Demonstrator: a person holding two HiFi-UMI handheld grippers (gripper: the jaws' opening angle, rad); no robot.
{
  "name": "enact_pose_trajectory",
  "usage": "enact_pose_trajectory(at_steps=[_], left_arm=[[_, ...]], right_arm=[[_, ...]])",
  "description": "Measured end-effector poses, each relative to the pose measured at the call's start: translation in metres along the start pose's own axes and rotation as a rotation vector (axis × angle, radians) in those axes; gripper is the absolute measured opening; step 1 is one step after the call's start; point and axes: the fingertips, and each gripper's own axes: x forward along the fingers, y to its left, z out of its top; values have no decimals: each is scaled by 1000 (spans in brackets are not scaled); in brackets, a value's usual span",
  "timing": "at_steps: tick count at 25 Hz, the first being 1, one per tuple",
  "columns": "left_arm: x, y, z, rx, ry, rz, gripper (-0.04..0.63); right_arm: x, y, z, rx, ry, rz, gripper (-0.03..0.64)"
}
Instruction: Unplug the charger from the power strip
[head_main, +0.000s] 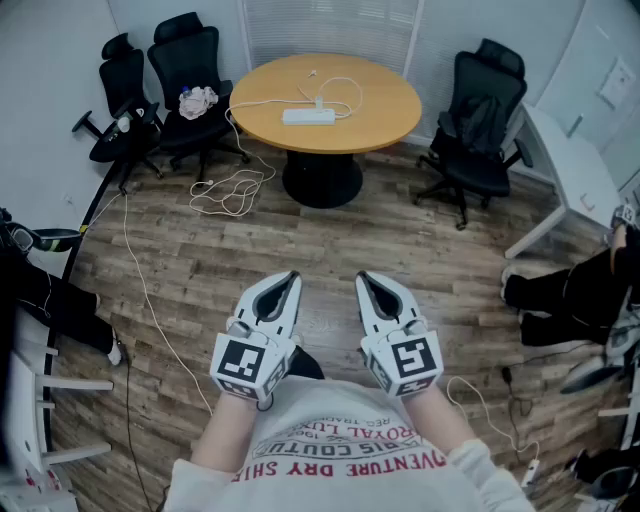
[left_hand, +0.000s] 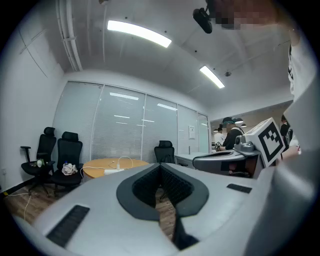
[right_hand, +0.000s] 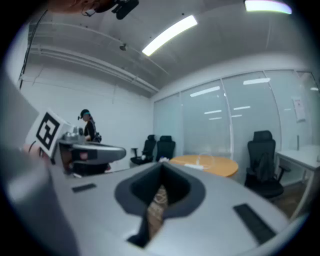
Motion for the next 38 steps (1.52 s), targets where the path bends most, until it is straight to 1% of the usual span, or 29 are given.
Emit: enact_pose_trajectory(at_steps=[4, 10, 12, 15, 19, 21, 24, 28, 33, 38], left_arm=[[2, 6, -5, 1, 2, -4, 34], [9, 16, -9, -23, 9, 4, 34], [10, 18, -10, -29, 2, -11, 34], [15, 26, -13, -62, -8, -22, 34], [32, 39, -27, -99, 27, -31, 34], [42, 49, -28, -109, 30, -43, 34], [58, 71, -18, -103, 8, -55, 34], [78, 112, -4, -81, -10, -58, 34], [106, 164, -4, -92, -14, -70, 34], [129, 208, -8, -100, 6, -103, 34]], right_arm=[[5, 0, 2, -9, -8, -2, 28], [16, -2, -7, 5, 15, 12, 28], [22, -4, -11, 31, 26, 4, 28], [35, -12, -22, 93, 63, -4, 28], [52, -23, -33, 121, 107, -7, 28], [66, -29, -33, 130, 121, -10, 28], [93, -37, -27, 126, 123, -23, 28], [136, -37, -14, 100, 122, -34, 28], [187, -41, -11, 89, 115, -49, 28], [227, -47, -17, 97, 149, -93, 28]])
